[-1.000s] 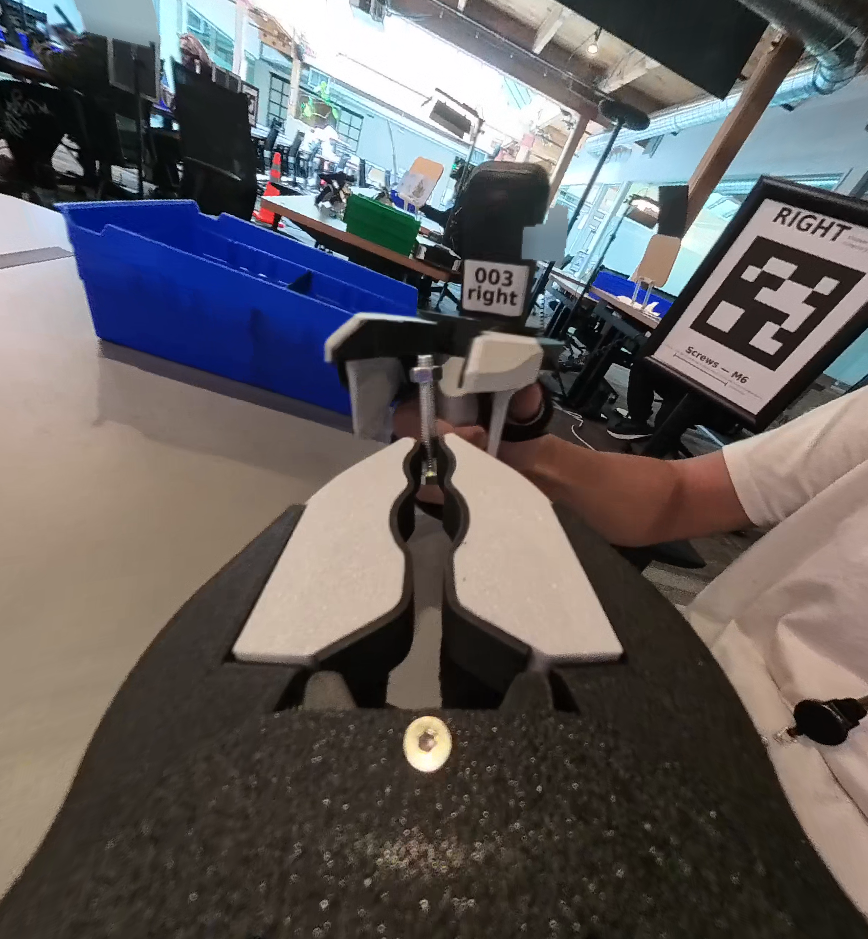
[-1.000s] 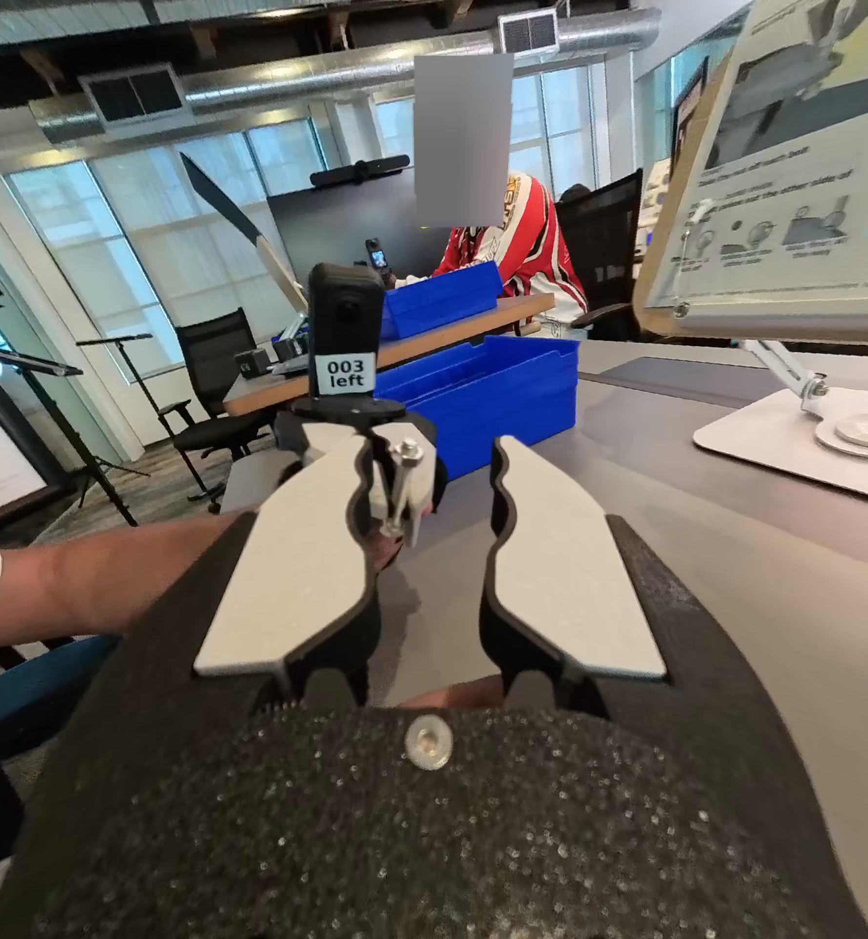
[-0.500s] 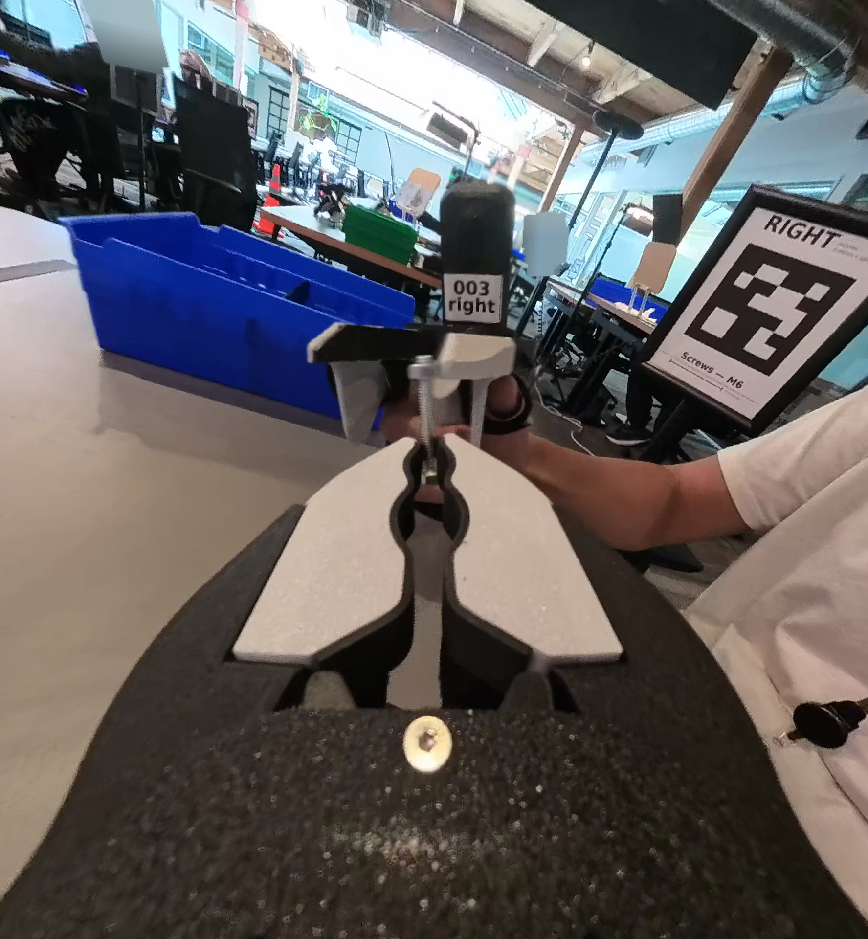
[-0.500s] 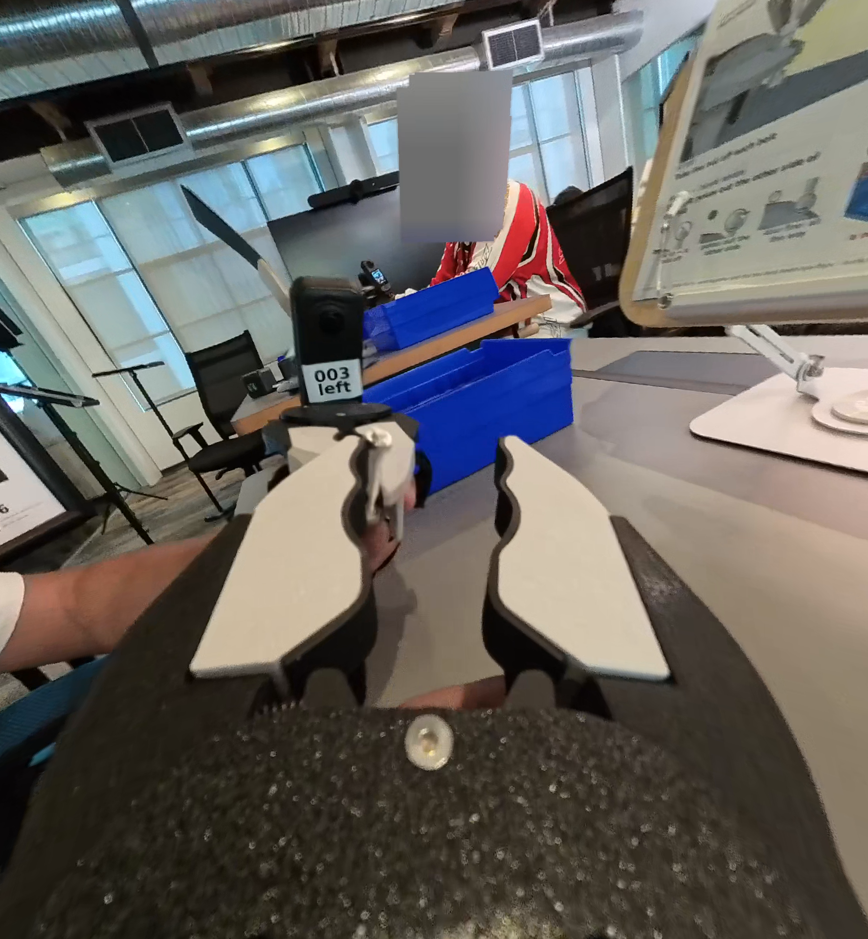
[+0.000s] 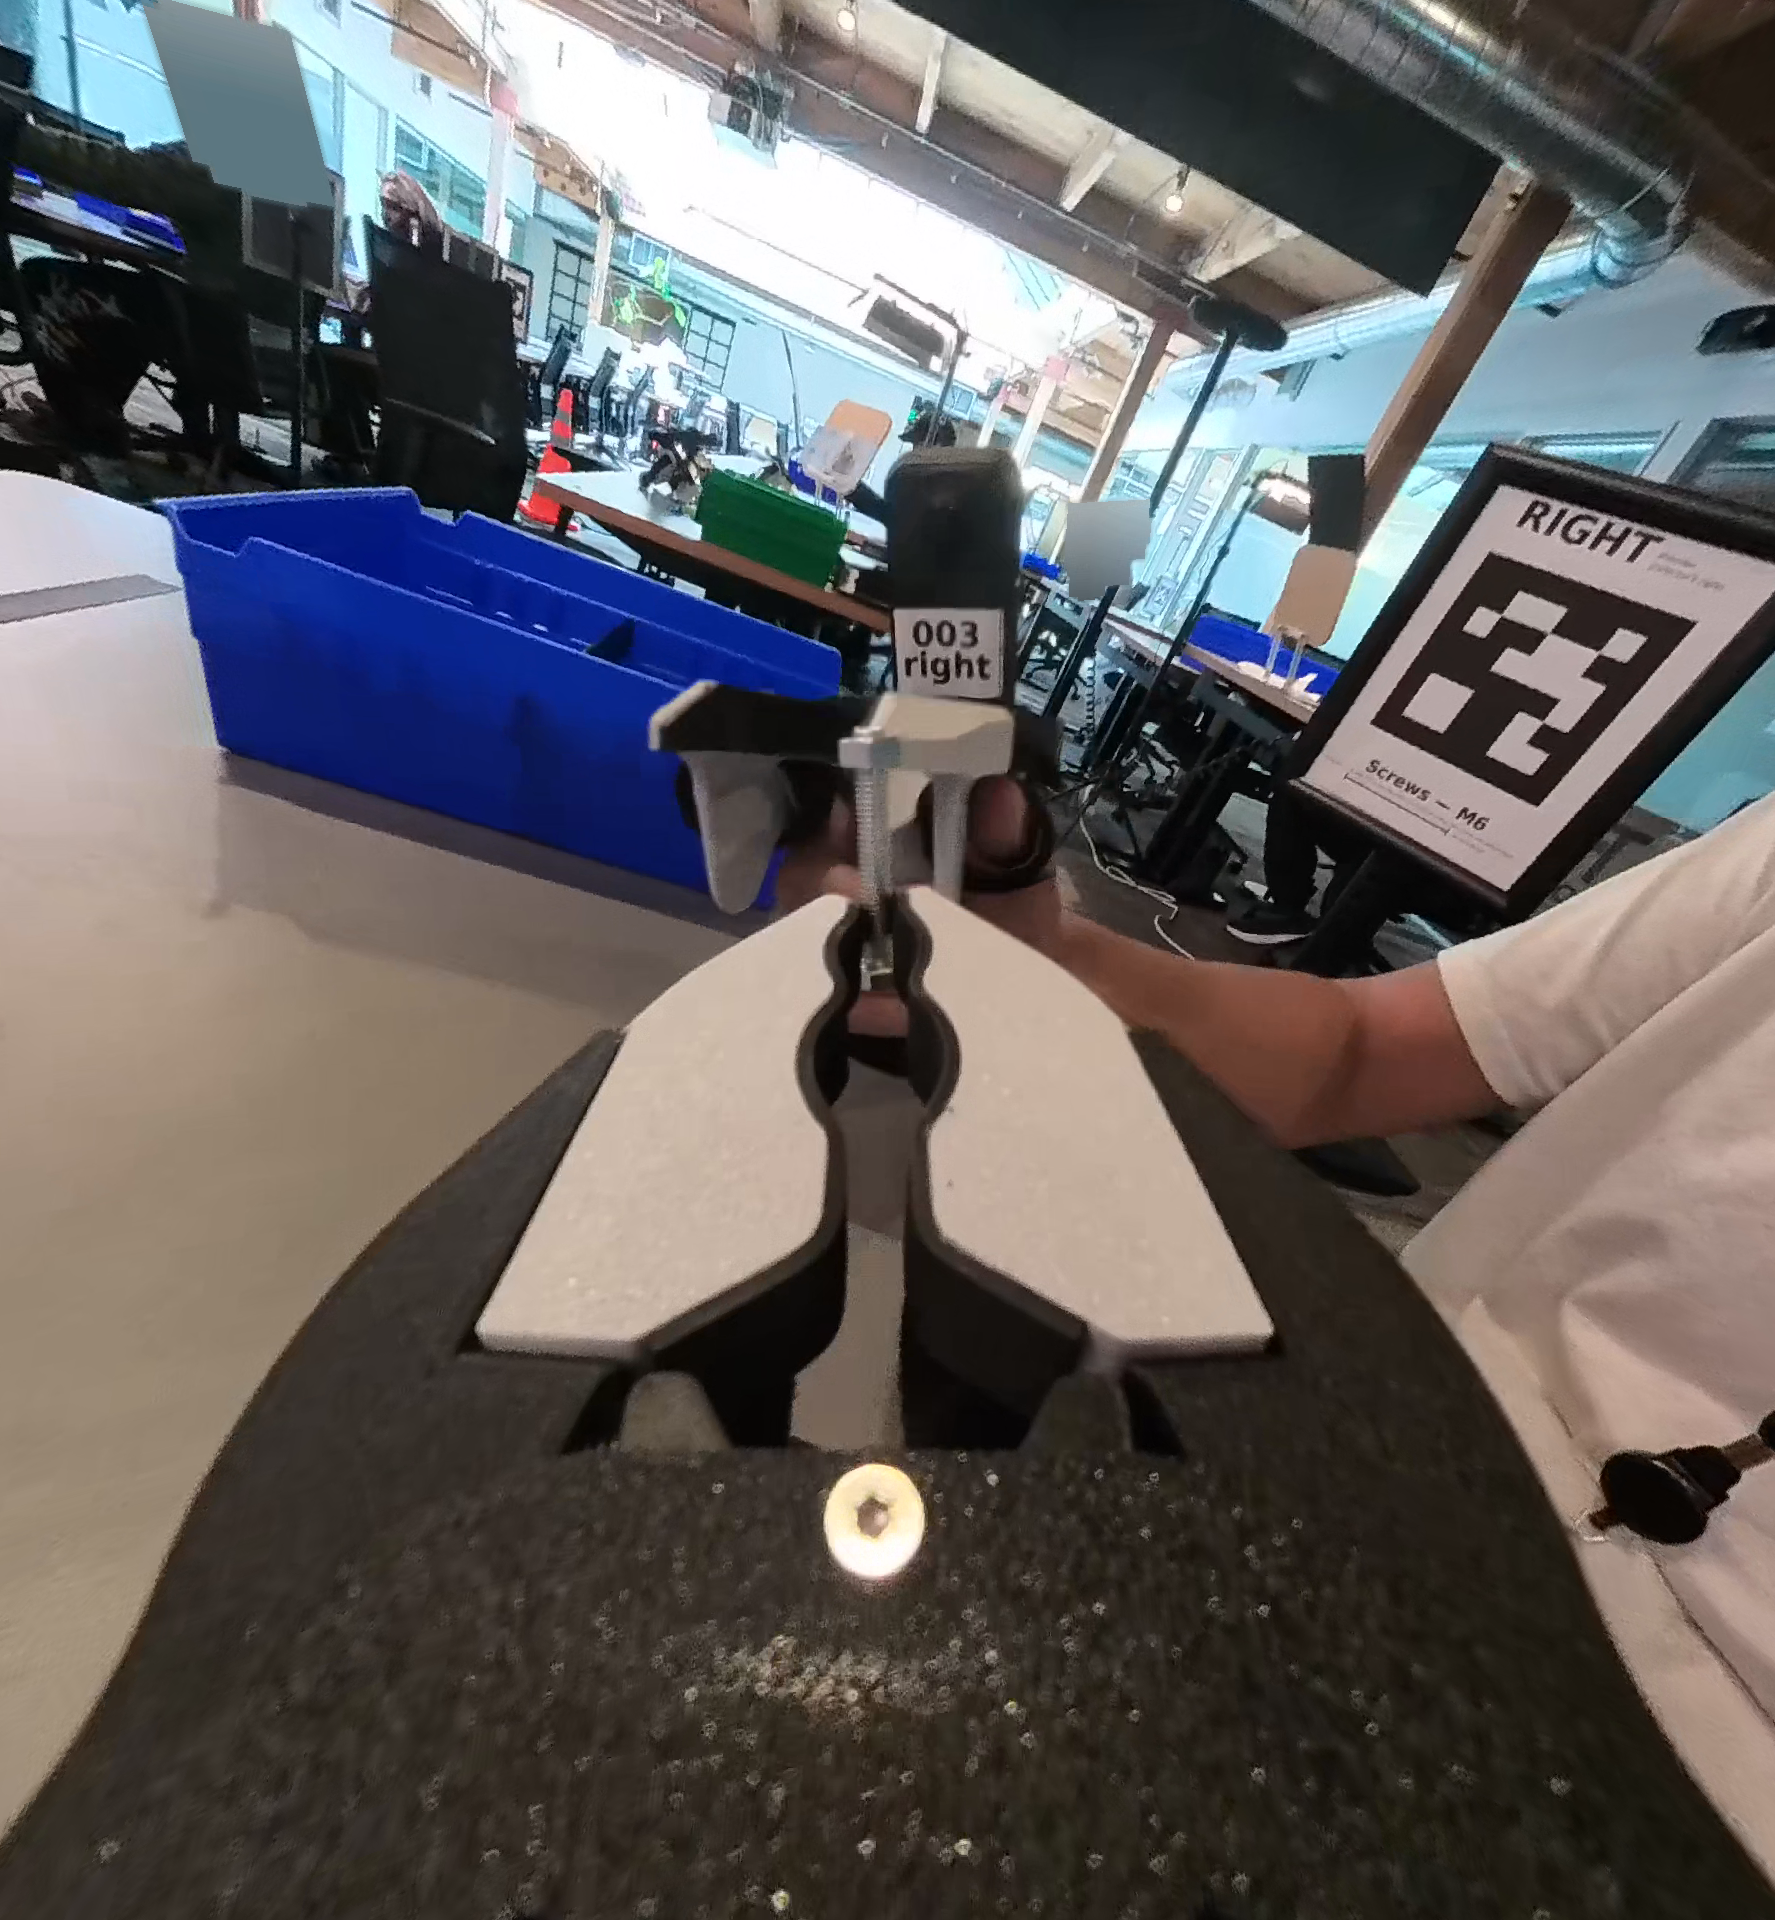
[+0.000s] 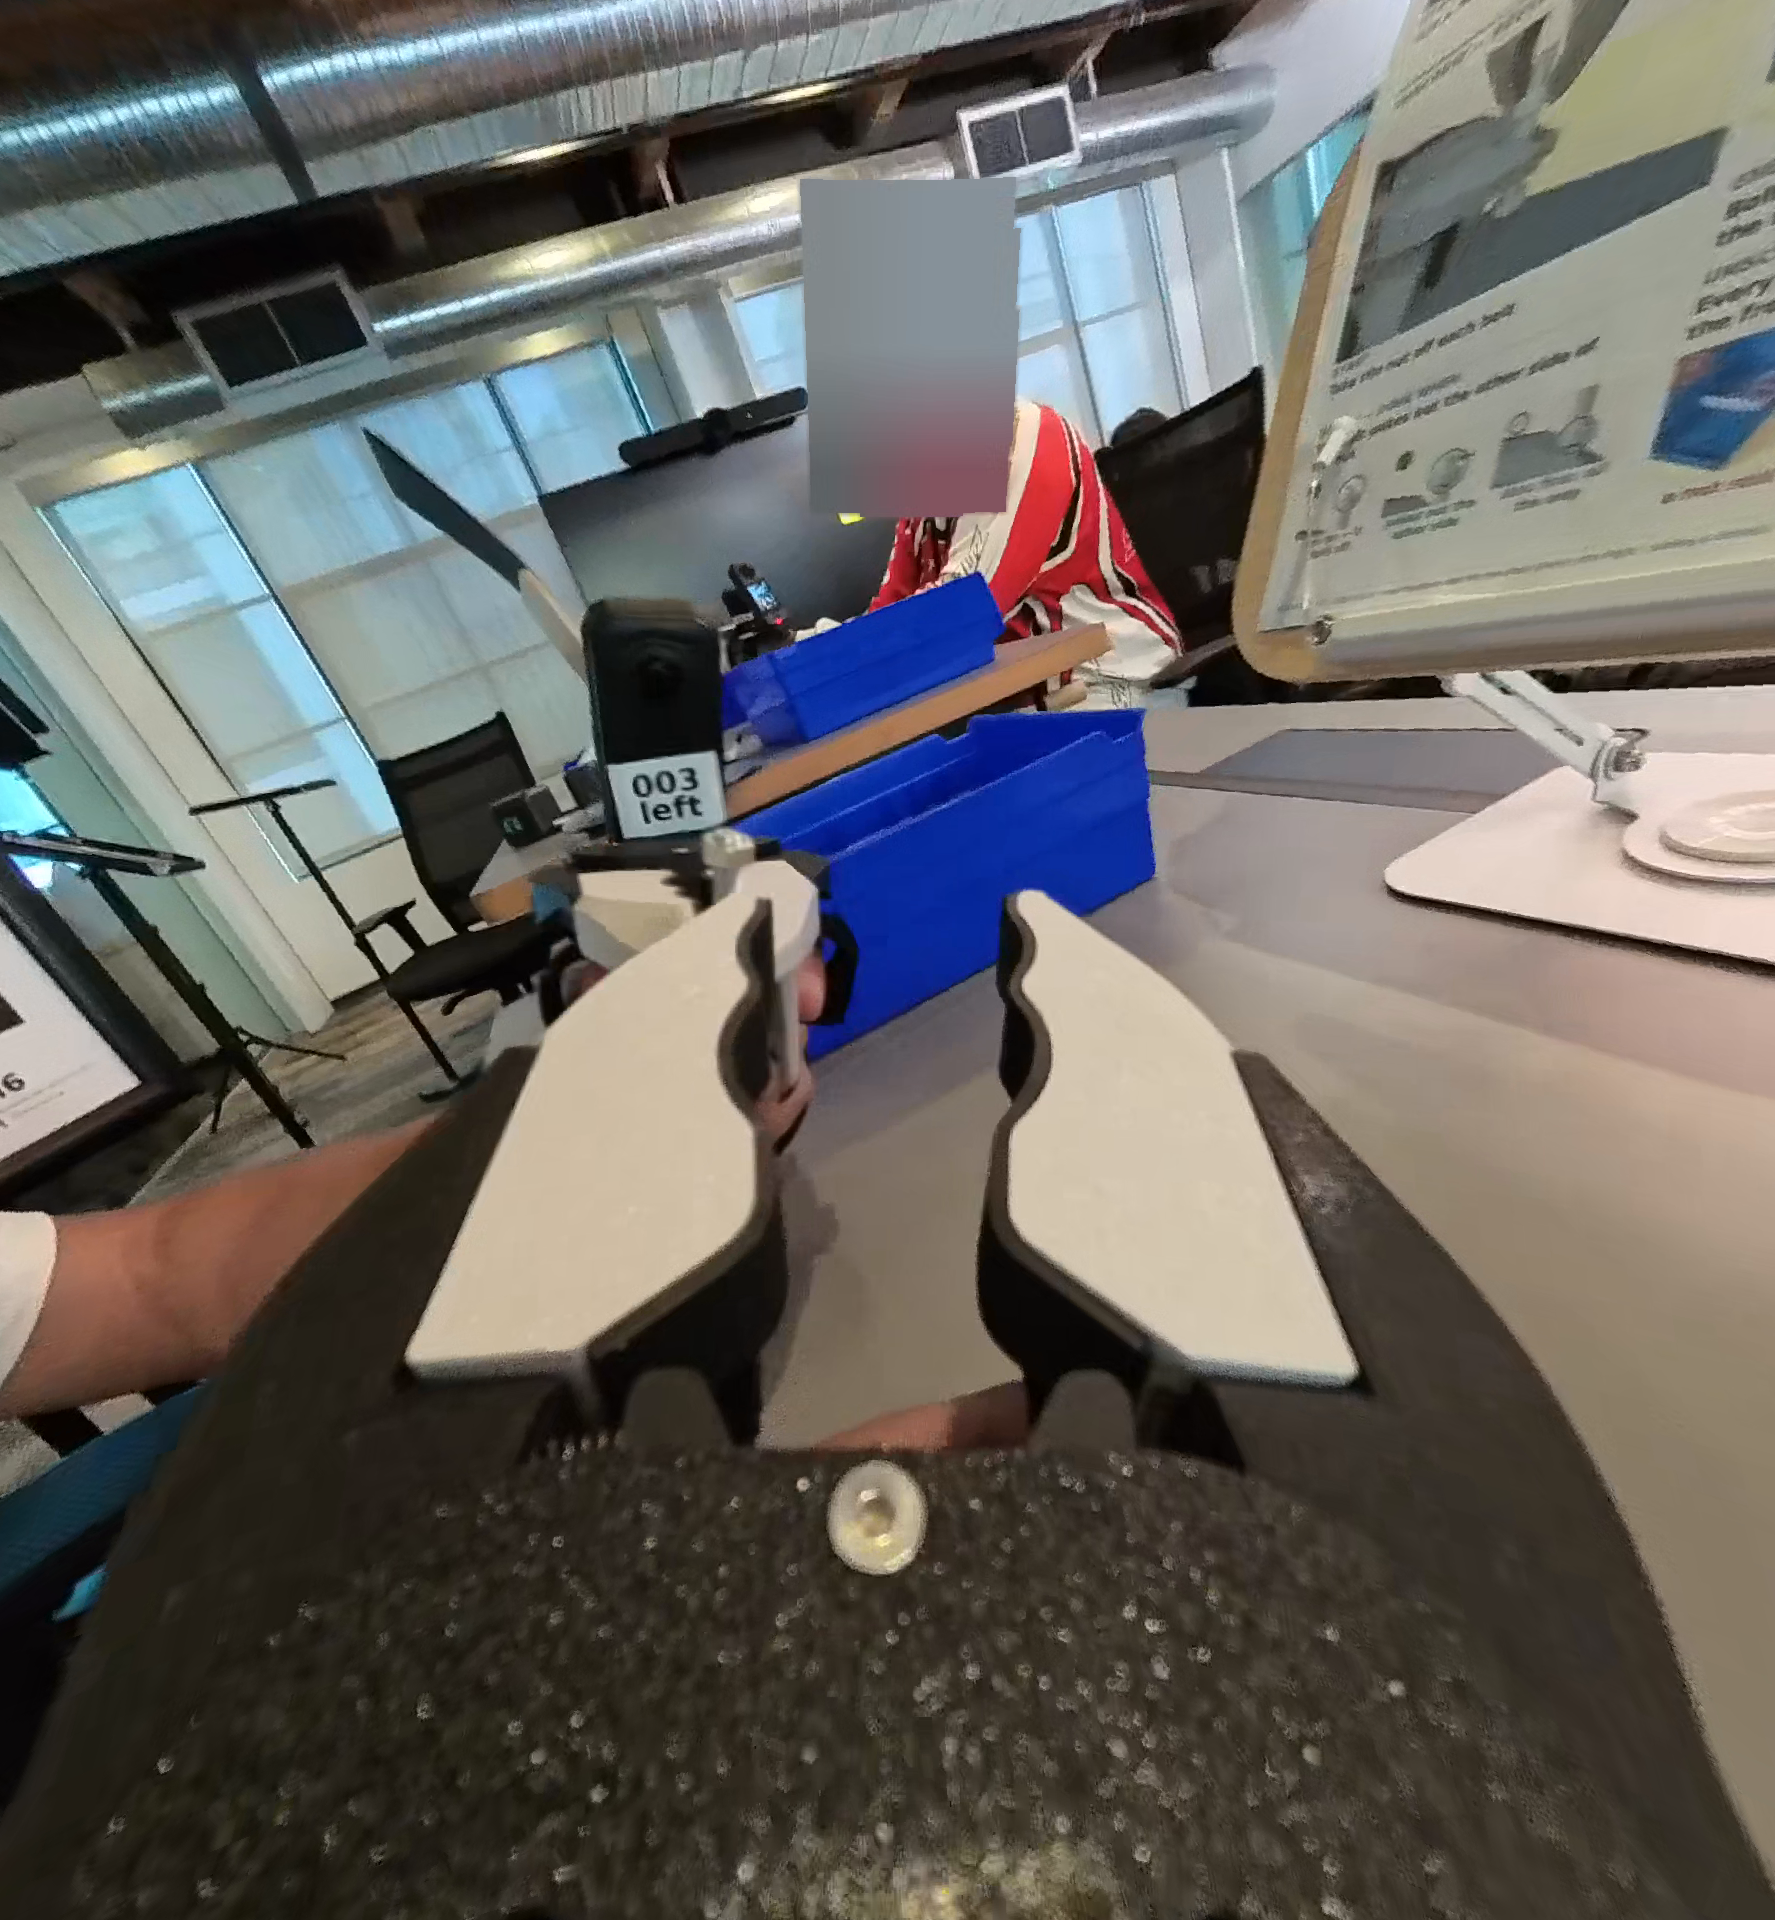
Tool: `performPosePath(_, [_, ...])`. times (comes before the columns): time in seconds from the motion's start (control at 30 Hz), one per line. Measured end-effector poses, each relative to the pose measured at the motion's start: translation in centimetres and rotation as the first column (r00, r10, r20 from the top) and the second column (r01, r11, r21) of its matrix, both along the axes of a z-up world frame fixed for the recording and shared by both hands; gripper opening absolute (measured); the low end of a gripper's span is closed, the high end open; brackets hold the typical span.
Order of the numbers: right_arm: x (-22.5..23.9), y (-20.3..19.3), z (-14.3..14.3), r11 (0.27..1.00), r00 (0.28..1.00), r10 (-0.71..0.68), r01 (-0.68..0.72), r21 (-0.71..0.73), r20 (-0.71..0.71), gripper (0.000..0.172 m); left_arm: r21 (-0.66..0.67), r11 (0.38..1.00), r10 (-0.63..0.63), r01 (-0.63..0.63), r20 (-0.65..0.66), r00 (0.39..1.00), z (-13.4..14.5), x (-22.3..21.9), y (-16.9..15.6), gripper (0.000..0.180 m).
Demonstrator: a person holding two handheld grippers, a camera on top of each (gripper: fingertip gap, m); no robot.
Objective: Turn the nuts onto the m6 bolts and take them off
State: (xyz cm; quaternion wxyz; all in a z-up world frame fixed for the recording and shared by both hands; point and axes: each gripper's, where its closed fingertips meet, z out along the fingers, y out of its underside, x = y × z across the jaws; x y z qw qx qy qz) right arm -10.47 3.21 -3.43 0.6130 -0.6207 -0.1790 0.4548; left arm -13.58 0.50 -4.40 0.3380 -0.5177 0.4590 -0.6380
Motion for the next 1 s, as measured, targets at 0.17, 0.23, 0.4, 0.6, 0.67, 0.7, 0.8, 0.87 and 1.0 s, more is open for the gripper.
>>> performPosePath(0.17, [-2.9, -1.0, 0.5, 0.998, 0.998, 0.054, -0.055, 0.033, 0.038, 0.043, 0.032, 0.999, -0.019, 0.020, -0.051, 0.999, -1.1, 0.8, -0.8, 0.005])
performPosePath(0.23, [-2.6, -0.8, 0.3, 0.999, 0.998, 0.047, -0.047, 0.021, 0.032, 0.042, 0.030, 0.999, -0.030, 0.031, -0.043, 0.999, -0.9, 0.8, -1.0, 0.005])
performPosePath(0.4, [-0.3, -0.1, -0.1, 1.000, 1.000, 0.002, -0.002, 0.000, 0.003, 0.041, 0.014, 1.000, -0.010, 0.011, -0.013, 1.000, -0.2, 0.2, -0.4, 0.004])
performPosePath(0.6, [-2.9, -1.0, 0.4, 0.998, 0.998, 0.053, -0.055, 0.030, 0.043, 0.043, 0.031, 0.999, -0.032, 0.034, -0.041, 0.999, -0.9, 0.8, -1.1, 0.005])
performPosePath(0.67, [-2.0, -0.6, 0.0, 0.999, 0.999, 0.038, -0.038, 0.015, 0.031, 0.044, 0.017, 0.999, -0.028, 0.028, -0.019, 0.999, -0.4, 0.6, -0.9, 0.005])
performPosePath(0.7, [-1.5, -0.5, -0.2, 0.999, 0.999, 0.035, -0.035, 0.002, 0.016, 0.044, 0.013, 1.000, -0.021, 0.021, -0.012, 1.000, -0.3, 0.4, -0.6, 0.005])
performPosePath(0.8, [-0.6, -0.2, -0.1, 1.000, 1.000, 0.018, -0.018, -0.005, -0.001, 0.041, 0.001, 1.000, -0.015, 0.015, 0.005, 1.000, 0.1, 0.0, -0.3, 0.005])
performPosePath(0.87, [-1.4, -0.6, 0.4, 0.999, 0.999, 0.036, -0.036, 0.013, 0.008, 0.041, 0.013, 1.000, -0.020, 0.020, -0.016, 1.000, -0.3, 0.3, -0.5, 0.005])
performPosePath(1.0, [-2.7, -1.1, 0.9, 0.998, 0.998, 0.053, -0.054, 0.034, 0.032, 0.042, 0.034, 0.999, -0.037, 0.038, -0.043, 0.998, -0.9, 0.8, -1.2, 0.005])
